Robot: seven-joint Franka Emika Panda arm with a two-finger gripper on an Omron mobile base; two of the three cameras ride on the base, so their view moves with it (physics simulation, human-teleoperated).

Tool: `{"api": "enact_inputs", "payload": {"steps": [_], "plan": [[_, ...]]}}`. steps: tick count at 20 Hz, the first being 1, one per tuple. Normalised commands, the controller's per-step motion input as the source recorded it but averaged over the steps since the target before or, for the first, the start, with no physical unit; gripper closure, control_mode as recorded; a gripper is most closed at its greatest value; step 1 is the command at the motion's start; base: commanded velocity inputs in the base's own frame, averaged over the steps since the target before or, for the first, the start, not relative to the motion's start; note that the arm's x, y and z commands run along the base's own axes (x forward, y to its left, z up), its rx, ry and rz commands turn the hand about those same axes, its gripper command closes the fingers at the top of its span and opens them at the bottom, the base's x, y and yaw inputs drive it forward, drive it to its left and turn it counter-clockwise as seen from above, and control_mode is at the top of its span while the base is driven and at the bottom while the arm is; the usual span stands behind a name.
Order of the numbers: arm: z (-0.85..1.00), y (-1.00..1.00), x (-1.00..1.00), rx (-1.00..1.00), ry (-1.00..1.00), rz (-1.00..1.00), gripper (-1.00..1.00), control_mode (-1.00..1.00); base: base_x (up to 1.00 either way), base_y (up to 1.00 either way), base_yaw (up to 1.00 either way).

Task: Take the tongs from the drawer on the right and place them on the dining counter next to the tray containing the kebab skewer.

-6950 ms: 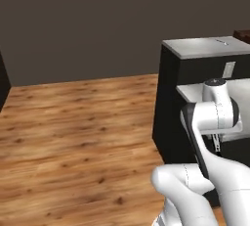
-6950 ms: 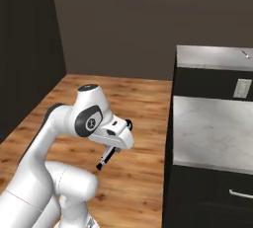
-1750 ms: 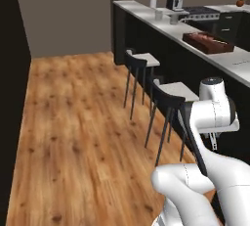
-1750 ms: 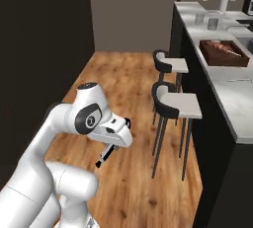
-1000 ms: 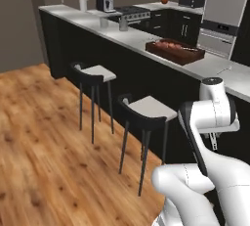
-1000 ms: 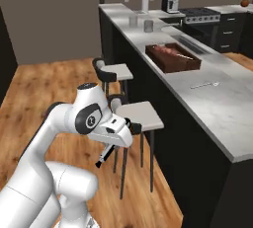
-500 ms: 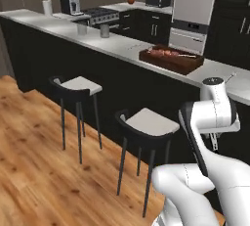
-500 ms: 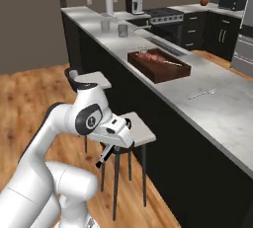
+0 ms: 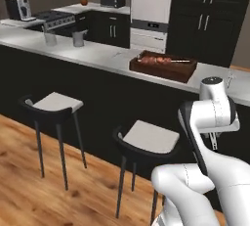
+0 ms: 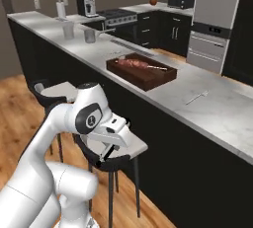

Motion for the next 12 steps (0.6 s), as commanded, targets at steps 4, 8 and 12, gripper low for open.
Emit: {"api": "enact_inputs", "payload": {"steps": [4,8,12], "plan": [[0.0,0.0,0.0,0.0,0.0,0.0,1.0,1.0,0.48,0.44,-0.37],[0.0,0.0,0.0,0.0,0.0,0.0,1.0,1.0,0.53,0.14,-0.19],[0.0,0.0,0.0,0.0,0.0,0.0,1.0,1.0,0.39,0.0,-0.04]]}}
